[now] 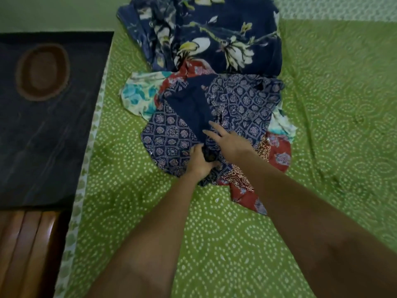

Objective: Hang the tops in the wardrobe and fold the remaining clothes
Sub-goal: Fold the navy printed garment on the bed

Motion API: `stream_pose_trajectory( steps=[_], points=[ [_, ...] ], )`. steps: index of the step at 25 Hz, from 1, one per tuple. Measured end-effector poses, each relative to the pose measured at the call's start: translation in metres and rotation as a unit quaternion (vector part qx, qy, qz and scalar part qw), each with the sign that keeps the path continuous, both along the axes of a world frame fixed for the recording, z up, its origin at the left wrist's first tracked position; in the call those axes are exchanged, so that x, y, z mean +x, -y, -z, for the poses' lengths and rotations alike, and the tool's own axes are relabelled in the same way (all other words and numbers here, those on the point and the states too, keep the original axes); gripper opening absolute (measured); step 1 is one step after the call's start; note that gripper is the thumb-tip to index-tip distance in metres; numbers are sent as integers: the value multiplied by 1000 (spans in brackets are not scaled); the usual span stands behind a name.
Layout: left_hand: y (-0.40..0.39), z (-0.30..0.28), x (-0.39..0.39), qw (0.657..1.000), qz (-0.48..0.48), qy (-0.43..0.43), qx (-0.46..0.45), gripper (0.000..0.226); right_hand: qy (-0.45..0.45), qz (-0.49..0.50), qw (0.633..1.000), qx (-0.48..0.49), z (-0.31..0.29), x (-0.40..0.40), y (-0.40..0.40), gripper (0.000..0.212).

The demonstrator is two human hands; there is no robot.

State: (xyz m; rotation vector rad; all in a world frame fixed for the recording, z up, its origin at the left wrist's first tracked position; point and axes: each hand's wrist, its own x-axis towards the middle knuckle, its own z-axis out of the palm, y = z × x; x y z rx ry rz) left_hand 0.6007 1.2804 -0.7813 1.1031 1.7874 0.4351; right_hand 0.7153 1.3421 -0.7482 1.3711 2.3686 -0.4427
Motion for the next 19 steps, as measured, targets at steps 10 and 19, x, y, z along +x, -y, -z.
stream_pose_trajectory(
  steps=[10, 19],
  points=[
    [39, -99, -26, 973, 225, -24, 34, 22, 125, -87, 985, 77, -70, 41, 48, 27],
    [68, -452, -96, 935, 188, -214, 212, 9, 37, 17, 960, 277, -426, 34, 71, 28]
  ],
)
